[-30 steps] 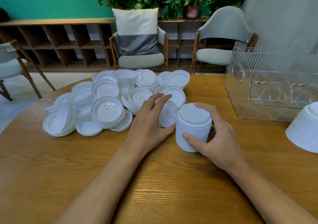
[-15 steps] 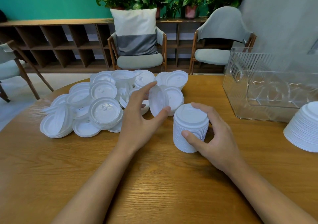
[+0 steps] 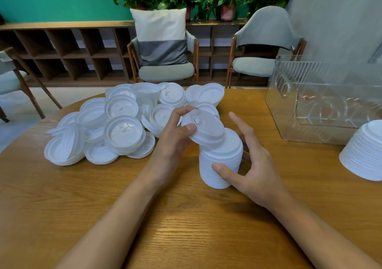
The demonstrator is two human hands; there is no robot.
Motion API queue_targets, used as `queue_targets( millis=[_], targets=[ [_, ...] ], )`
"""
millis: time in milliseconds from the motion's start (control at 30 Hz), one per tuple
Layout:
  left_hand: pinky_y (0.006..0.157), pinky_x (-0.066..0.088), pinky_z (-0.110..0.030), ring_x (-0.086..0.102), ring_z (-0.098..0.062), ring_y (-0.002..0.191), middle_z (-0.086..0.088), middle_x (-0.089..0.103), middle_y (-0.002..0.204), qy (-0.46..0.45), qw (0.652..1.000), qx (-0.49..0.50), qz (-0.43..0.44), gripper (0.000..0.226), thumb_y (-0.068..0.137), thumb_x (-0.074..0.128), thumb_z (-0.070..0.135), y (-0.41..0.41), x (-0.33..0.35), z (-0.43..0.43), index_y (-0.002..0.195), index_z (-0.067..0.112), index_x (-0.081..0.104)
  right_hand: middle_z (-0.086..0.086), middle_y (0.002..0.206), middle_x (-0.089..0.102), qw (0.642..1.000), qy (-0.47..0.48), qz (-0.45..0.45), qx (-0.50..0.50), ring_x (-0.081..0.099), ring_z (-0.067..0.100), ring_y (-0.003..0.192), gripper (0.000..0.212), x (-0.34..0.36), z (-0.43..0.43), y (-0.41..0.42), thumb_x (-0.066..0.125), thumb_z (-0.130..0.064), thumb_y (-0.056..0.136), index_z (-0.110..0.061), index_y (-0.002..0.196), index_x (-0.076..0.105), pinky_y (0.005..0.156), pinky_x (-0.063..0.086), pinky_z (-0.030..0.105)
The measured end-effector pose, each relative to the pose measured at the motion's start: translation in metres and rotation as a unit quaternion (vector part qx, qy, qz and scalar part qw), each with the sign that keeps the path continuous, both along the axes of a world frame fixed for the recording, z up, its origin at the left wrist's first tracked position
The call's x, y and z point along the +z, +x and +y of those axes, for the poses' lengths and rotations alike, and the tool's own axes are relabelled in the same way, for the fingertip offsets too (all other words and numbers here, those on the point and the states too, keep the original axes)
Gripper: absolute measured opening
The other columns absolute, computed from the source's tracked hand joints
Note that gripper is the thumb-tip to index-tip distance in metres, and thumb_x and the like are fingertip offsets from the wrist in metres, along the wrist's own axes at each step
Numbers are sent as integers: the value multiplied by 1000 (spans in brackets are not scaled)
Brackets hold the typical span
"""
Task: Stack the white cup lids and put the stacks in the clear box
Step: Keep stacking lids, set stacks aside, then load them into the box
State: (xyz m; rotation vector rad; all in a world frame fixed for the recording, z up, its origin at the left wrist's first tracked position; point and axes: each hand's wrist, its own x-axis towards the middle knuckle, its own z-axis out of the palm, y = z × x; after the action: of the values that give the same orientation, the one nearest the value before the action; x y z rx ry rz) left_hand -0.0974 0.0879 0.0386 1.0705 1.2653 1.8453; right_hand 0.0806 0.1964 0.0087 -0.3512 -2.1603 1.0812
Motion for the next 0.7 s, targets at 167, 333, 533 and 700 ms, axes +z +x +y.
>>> queue_targets(
  millis=[167,333,533,700],
  targets=[
    [100,52,-36,64,-25,121,-6,70,125,-30,999,-37,10,57,82,58,41,2,-7,3,132,13,54,-28,148,50,1000,16,6,2,51,2,138,87,-2,0,0,77,-50,82,-46,157,33,104,49,22],
    [105,49,-40,61,-27,128,-10,67,136,-45,998,-43,16,59,83,53,36,-3,-8,1,136,10,60,-23,147,52,1000,20,4,3,51,4,137,82,-4,1,0,77,-51,82,-42,153,39,102,50,22],
    [109,47,-42,60,-17,130,3,68,134,-81,991,3,110,48,92,44,33,4,-8,1,131,21,69,-19,144,55,1000,20,1,-4,54,10,135,80,-4,1,-1,79,-51,81,-39,151,42,101,53,27],
    [92,50,-23,60,-9,112,12,61,117,-81,960,113,245,56,80,65,66,15,-6,-5,129,38,66,-17,144,57,1000,15,16,-4,57,10,133,81,-3,0,-1,80,-48,81,-34,152,43,102,53,28]
  ],
)
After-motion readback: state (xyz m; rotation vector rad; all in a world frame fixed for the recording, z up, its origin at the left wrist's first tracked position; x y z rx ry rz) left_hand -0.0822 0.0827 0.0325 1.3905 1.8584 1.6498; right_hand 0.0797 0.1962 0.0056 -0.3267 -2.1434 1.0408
